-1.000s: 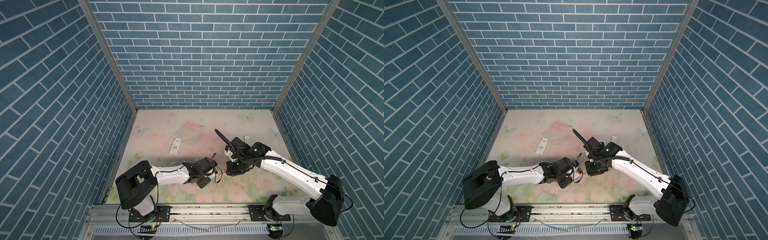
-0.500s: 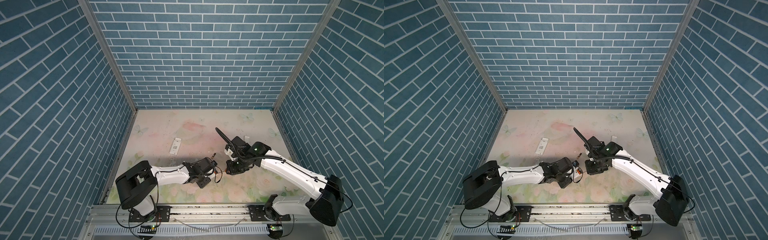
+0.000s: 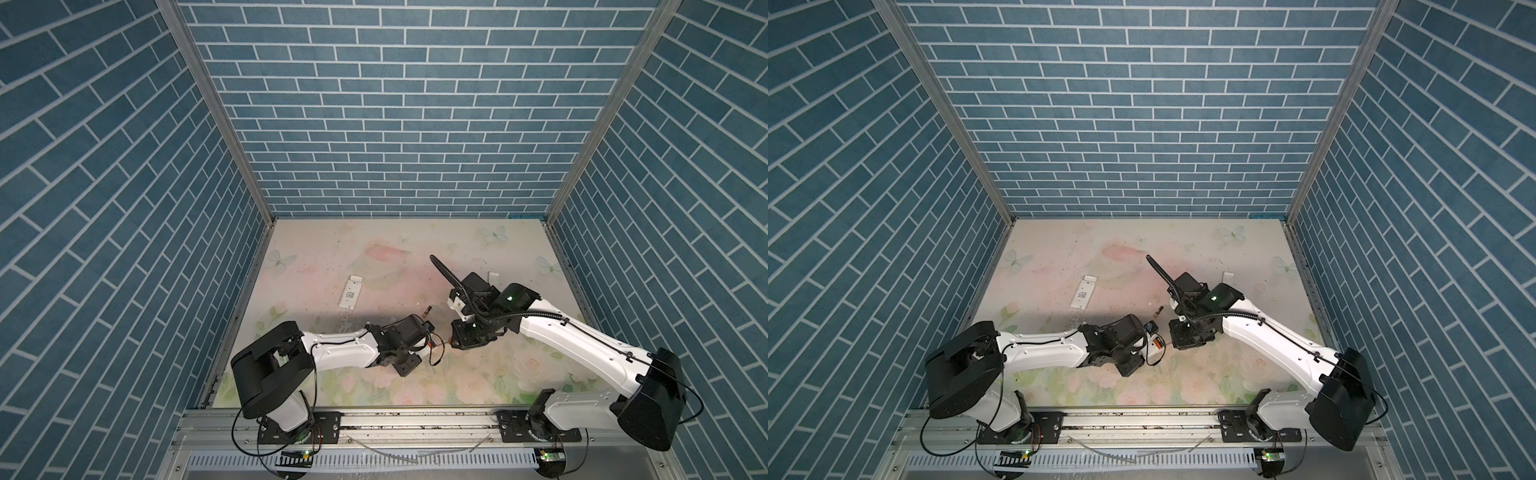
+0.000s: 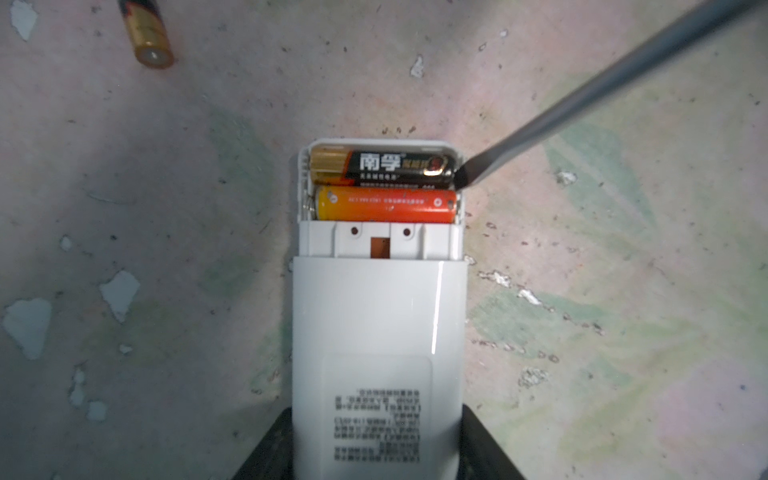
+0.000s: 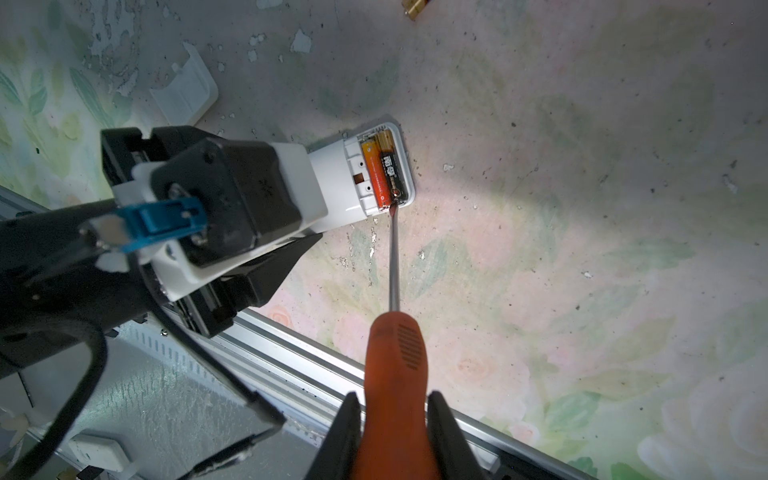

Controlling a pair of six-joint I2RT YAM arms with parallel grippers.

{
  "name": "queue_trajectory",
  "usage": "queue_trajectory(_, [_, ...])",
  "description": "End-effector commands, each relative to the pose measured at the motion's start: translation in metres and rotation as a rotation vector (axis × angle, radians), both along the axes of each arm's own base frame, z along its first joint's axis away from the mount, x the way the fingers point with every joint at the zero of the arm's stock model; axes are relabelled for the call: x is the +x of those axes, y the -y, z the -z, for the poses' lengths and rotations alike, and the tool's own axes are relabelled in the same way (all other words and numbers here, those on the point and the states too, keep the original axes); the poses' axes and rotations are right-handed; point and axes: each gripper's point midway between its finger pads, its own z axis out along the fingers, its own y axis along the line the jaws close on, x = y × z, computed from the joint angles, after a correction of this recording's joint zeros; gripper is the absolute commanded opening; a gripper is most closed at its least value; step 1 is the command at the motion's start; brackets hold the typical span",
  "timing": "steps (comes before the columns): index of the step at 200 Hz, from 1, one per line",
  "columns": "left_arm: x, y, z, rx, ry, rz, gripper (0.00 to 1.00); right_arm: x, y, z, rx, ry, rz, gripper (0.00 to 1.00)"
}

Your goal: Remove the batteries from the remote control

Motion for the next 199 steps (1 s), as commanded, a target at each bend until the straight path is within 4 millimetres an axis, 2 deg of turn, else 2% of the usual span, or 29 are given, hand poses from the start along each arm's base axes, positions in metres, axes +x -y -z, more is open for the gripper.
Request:
queue_trajectory(1, [-0.016, -0.011, 0.015, 0.041, -0.079, 0.021, 0.43, -0.004, 0.004, 0.007, -0.014, -0.014, -0.022, 0.00])
queue_trajectory(199, [-0.015, -0.010, 0.016, 0.046, -0.082, 0.021, 0.42, -0.010, 0.016, 0.002, -0.036, -0.016, -0.013, 0.00])
